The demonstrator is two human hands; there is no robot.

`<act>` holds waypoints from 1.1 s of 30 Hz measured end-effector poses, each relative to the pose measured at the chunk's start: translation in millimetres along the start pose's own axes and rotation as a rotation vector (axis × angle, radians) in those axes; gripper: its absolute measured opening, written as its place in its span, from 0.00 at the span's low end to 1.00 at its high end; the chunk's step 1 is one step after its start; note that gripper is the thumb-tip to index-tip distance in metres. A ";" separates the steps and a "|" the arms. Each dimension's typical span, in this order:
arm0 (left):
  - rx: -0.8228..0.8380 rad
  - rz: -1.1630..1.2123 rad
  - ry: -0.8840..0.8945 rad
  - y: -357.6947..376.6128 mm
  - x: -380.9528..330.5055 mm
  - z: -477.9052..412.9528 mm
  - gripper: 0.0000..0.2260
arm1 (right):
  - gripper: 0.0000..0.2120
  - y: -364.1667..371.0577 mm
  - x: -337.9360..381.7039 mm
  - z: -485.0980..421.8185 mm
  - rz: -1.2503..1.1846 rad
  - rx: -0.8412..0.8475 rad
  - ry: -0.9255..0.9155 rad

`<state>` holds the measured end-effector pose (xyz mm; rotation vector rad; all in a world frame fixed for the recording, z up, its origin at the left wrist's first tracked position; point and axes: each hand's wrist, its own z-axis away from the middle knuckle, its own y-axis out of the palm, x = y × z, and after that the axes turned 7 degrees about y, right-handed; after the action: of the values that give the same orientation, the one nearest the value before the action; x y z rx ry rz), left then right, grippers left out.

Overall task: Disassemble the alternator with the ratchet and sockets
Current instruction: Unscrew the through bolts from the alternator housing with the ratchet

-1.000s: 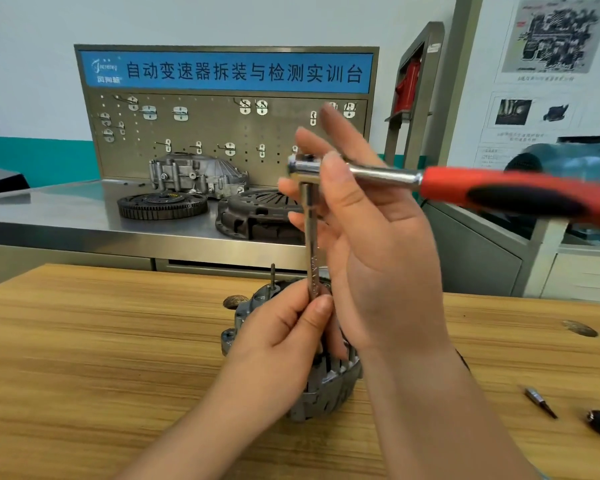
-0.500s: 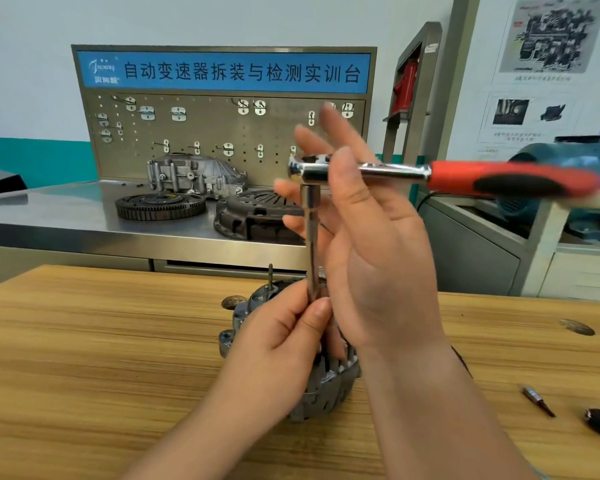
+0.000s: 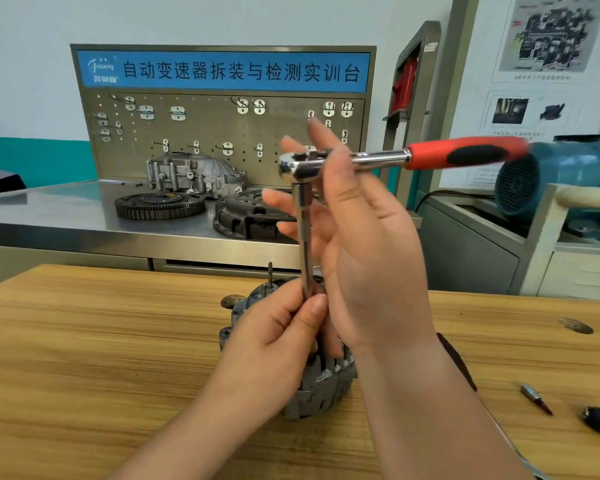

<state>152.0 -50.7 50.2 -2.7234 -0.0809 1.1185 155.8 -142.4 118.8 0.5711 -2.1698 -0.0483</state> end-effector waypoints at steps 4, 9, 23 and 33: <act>-0.002 0.020 -0.011 1.7 -0.7 -1.3 0.14 | 0.17 -0.5 3.2 -1.3 0.084 0.037 -0.109; 0.041 0.104 -0.021 -2.6 0.0 1.3 0.17 | 0.14 -1.5 0.5 -0.2 -0.010 0.022 -0.008; 0.025 0.029 -0.004 1.2 0.3 -0.7 0.14 | 0.16 -4.2 2.3 0.0 0.022 0.026 -0.048; -0.036 -0.023 -0.020 1.3 0.0 0.3 0.16 | 0.13 3.1 0.6 1.0 0.079 0.025 -0.137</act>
<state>151.8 -51.9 49.7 -2.7358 -0.1359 1.1497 153.6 -140.1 119.3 0.5089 -2.3272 -0.0186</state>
